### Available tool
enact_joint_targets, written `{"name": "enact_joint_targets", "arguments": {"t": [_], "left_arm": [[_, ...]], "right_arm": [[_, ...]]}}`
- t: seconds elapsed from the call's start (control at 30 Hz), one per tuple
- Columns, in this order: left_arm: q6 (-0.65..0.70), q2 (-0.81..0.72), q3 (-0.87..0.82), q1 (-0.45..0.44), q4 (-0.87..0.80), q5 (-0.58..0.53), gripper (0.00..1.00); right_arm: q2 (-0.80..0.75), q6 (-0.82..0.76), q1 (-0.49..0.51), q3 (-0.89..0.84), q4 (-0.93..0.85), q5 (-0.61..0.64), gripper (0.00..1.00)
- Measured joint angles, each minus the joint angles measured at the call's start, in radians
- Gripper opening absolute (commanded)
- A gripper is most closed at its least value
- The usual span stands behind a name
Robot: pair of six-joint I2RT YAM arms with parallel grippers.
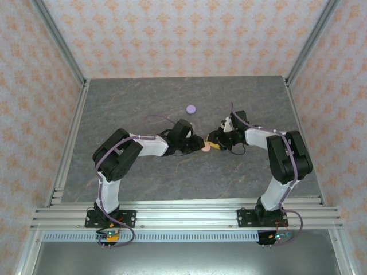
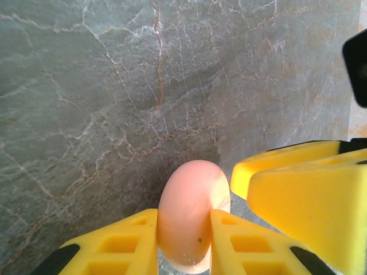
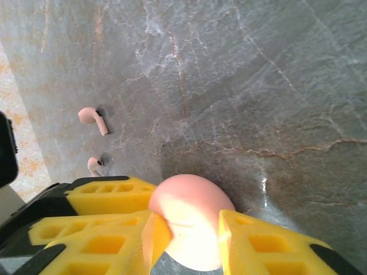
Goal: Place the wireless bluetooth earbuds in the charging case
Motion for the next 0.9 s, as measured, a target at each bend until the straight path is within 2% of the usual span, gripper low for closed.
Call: {"name": "enact_joint_targets", "arguments": {"t": [0.17, 0.5, 0.9], "left_arm": [[0.001, 0.000, 0.002, -0.002, -0.006, 0.000, 0.25], [0.027, -0.032, 0.005, -0.002, -0.044, -0.008, 0.25], [0.043, -0.049, 0.005, -0.003, -0.056, -0.008, 0.26]], "right_arm": [[-0.001, -0.014, 0.000, 0.000, -0.035, 0.015, 0.26], [-0.001, -0.018, 0.000, 0.000, -0.099, 0.106, 0.21], [0.033, -0.029, -0.001, 0.002, -0.112, 0.071, 0.19]]}}
